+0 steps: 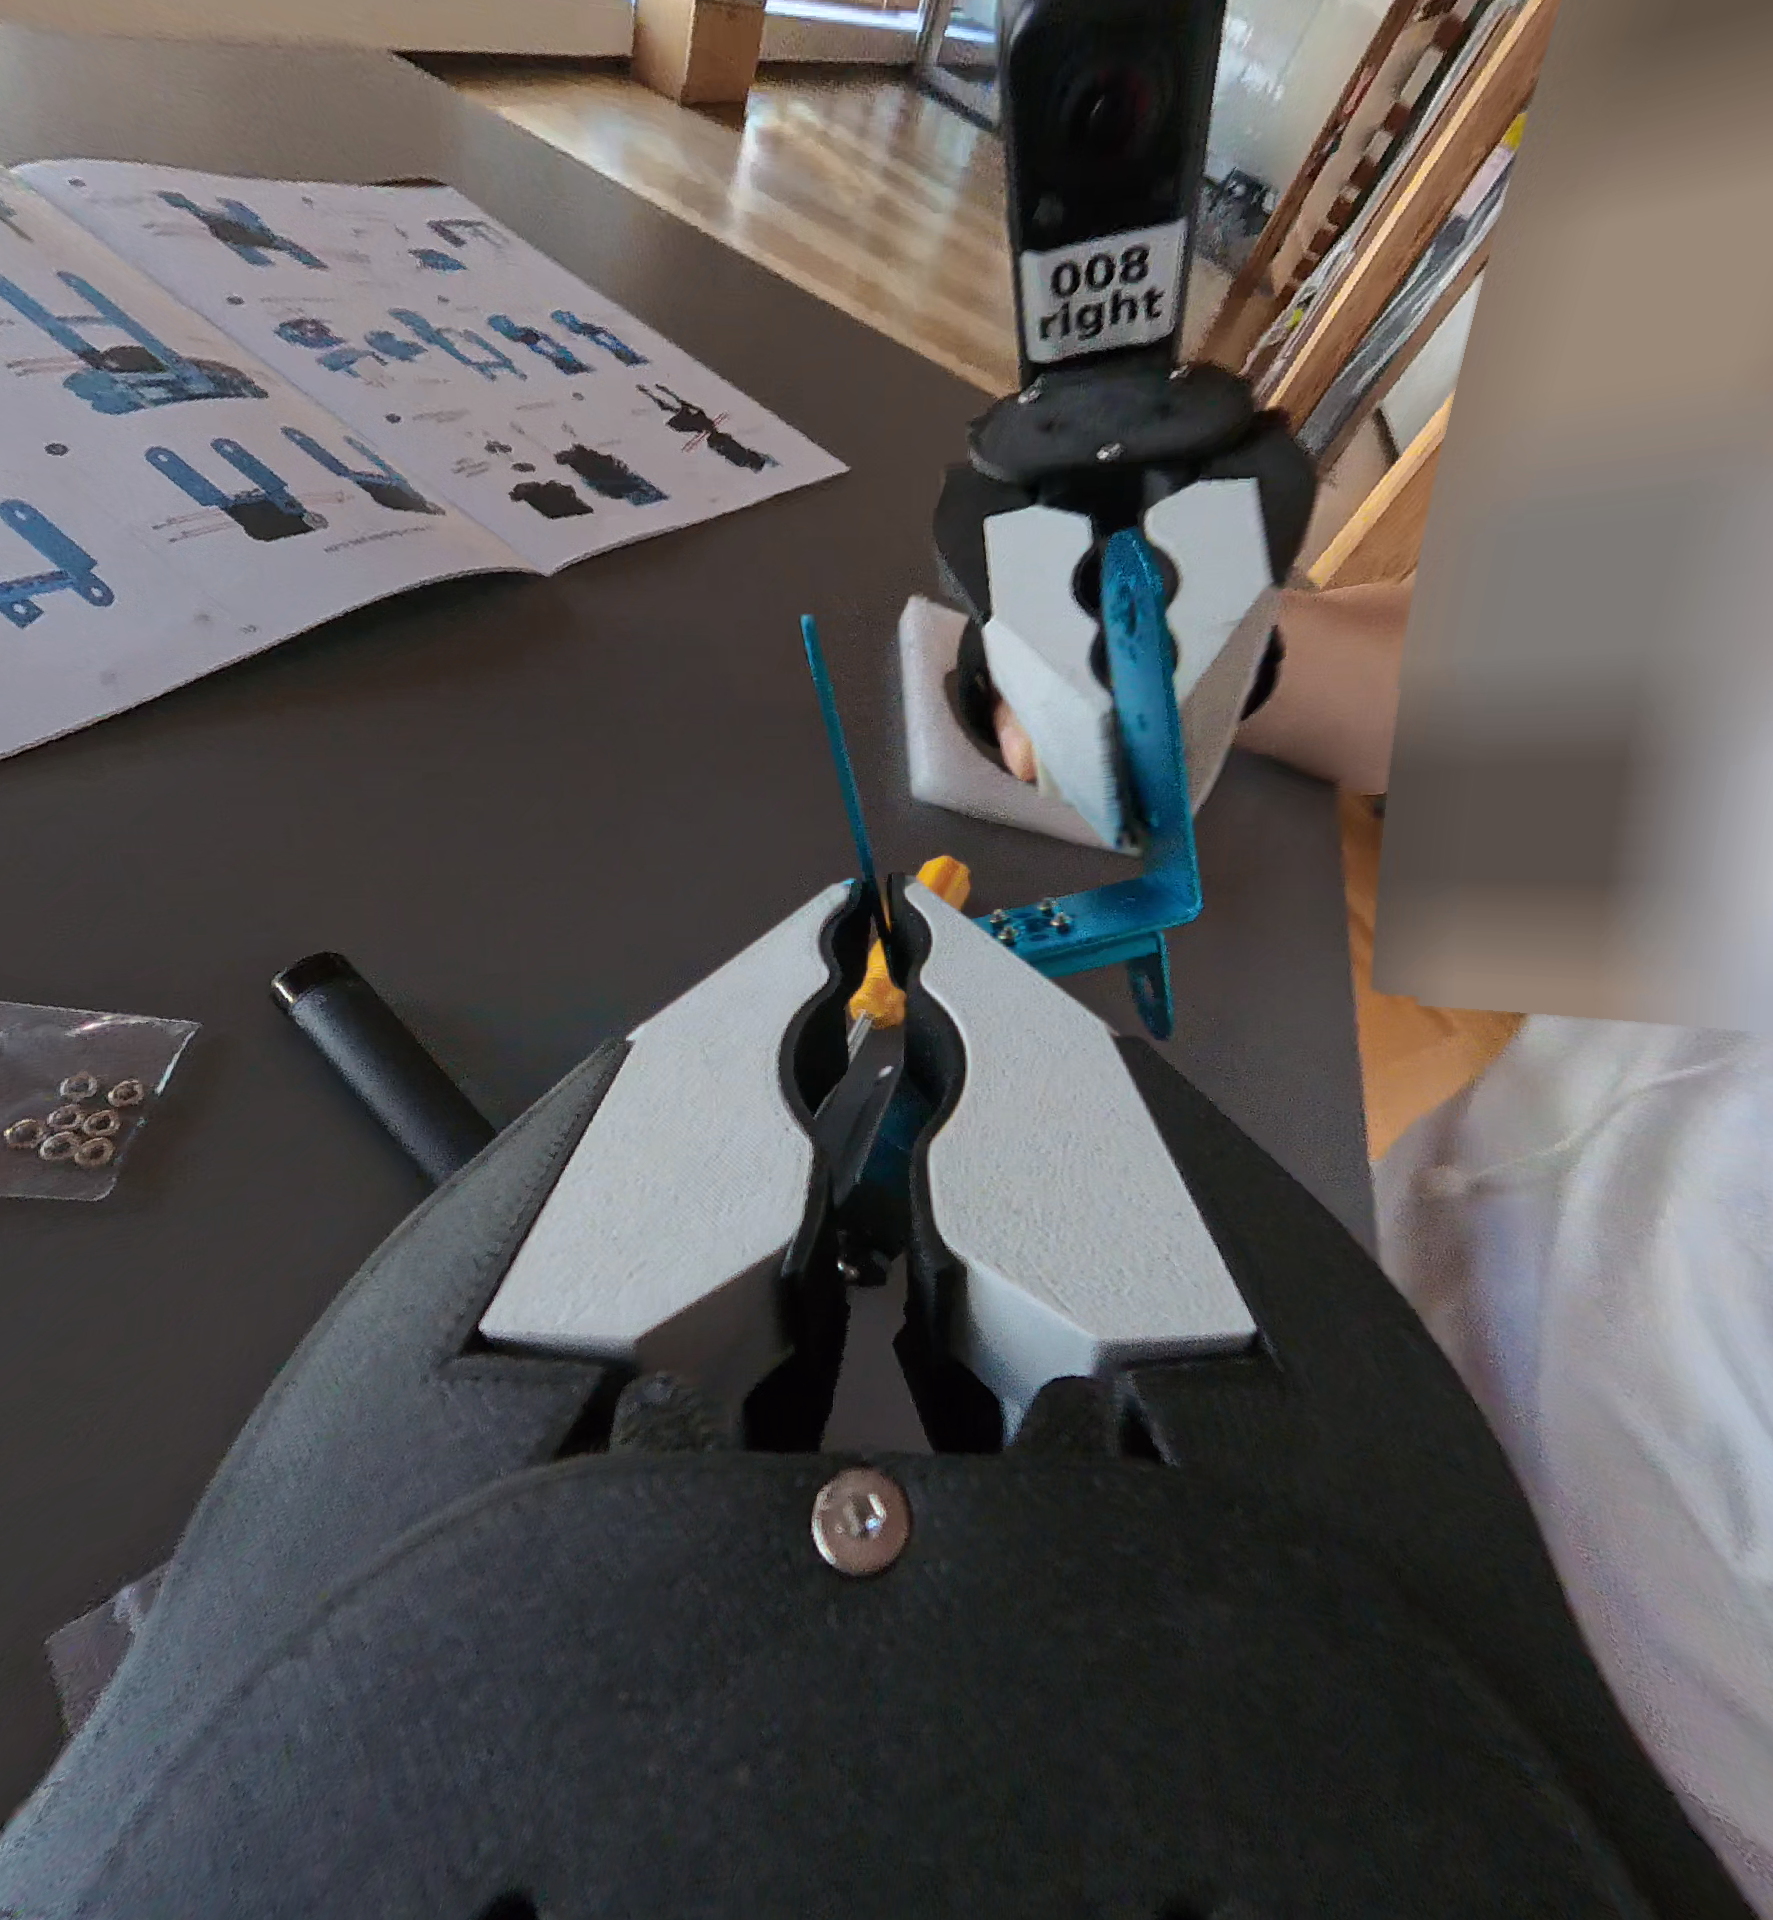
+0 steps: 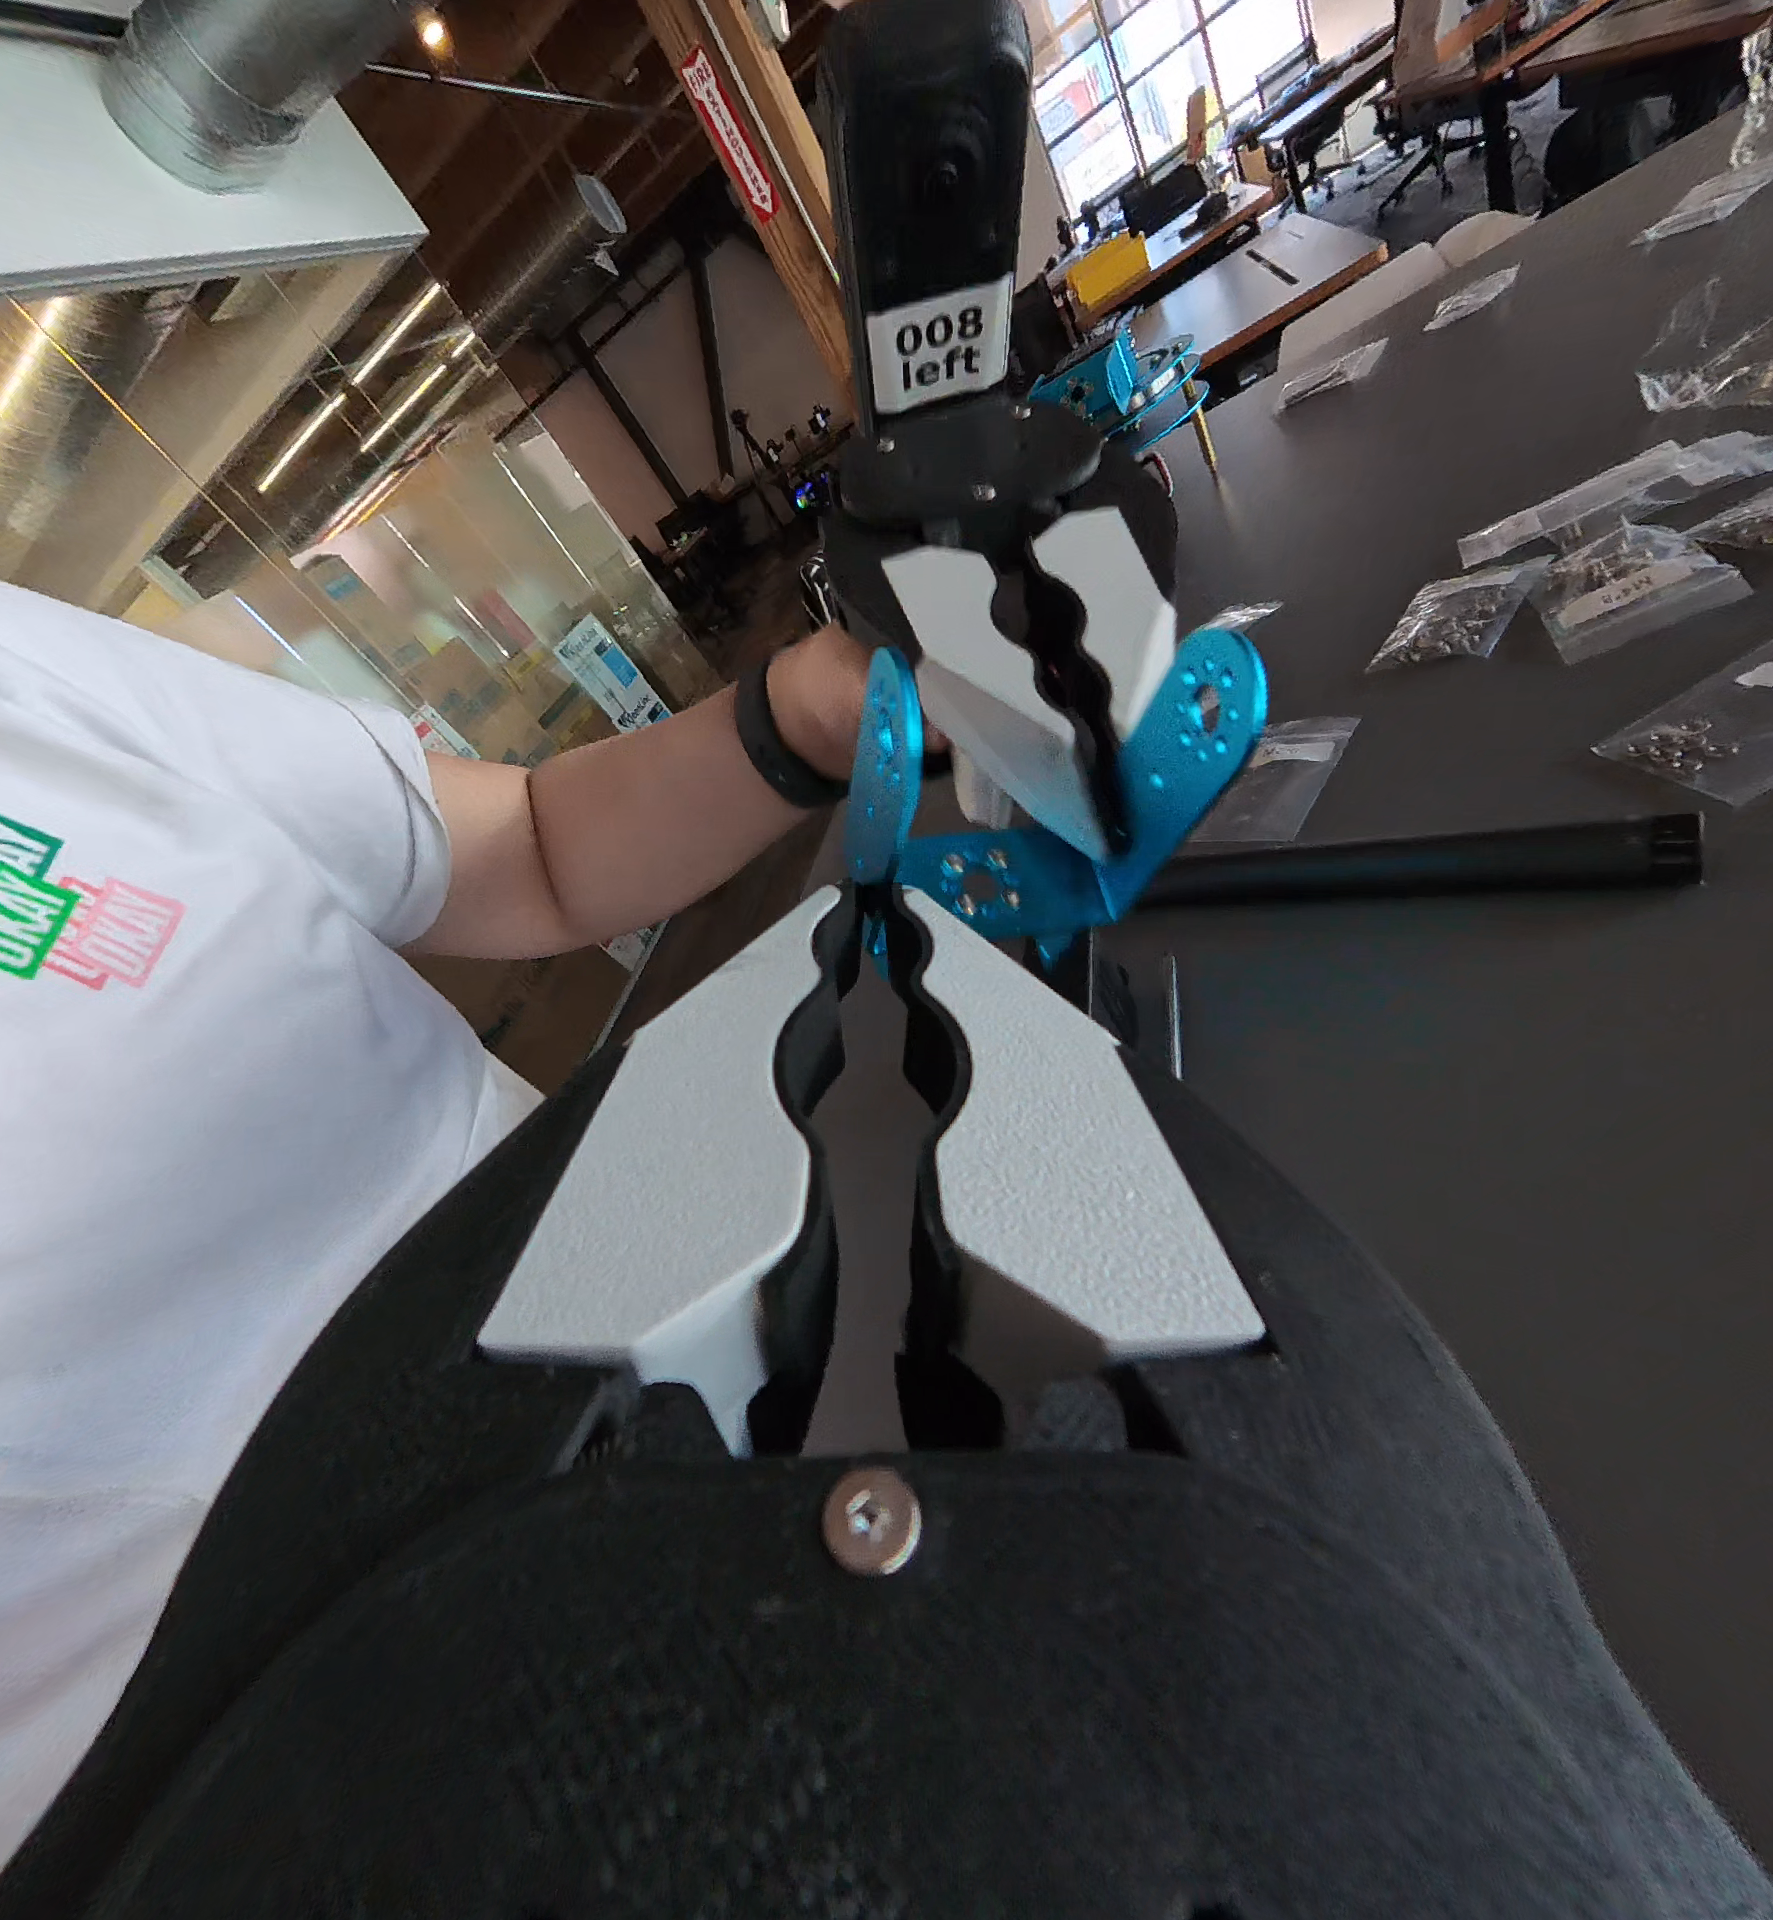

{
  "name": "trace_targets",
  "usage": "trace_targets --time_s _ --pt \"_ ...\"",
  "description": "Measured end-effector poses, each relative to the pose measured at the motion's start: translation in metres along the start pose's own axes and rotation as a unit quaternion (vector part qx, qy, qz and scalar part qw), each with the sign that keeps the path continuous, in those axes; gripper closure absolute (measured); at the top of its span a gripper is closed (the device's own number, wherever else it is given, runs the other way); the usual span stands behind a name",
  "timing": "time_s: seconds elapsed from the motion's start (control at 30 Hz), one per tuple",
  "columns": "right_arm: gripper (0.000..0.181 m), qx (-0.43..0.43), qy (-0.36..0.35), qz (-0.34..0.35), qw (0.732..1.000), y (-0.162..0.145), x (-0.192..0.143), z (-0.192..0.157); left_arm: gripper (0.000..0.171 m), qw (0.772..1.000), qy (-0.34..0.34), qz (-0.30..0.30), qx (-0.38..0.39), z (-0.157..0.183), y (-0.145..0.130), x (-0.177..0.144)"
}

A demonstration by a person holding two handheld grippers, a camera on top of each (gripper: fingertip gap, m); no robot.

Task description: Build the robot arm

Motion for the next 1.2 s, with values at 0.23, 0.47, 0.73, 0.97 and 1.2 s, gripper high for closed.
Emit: trace_targets --time_s 0.23,0.47,0.73,0.97,1.2 --pt "0.177 0.017 -0.029 0.042 0.999 -0.001 -0.004 0.012 0.171 0.996 0.017 0.06 -0.066 -0.016 -0.005 0.005" --pt "0.175 0.054 0.012 0.082 0.995 -0.002 -0.009 0.022 0.17 0.985 0.079 0.1 -0.115 -0.006 0.002 0.006" --pt "0.169 -0.002 -0.027 0.126 0.992 0.012 -0.036 0.022 0.171 0.975 0.118 0.153 -0.106 0.003 0.0 -0.001" --pt "0.175 -0.197 -0.451 0.262 0.83 0.04 -0.178 0.058 0.171 0.961 0.221 0.155 -0.051 0.017 0.007 -0.015" --pt "0.181 -0.143 -0.57 0.245 0.771 0.017 -0.212 0.107 0.171 0.942 0.277 0.183 -0.041 0.036 0.011 -0.01"
Point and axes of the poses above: each gripper's, where its closed fingertips meet, x out along the fingers, y out of its top, z = x × y across the jaws, the point moved 10 cm from there along -x, back along the fingers, and after that the axes turned 14 degrees about -y, right-handed, at the moved point
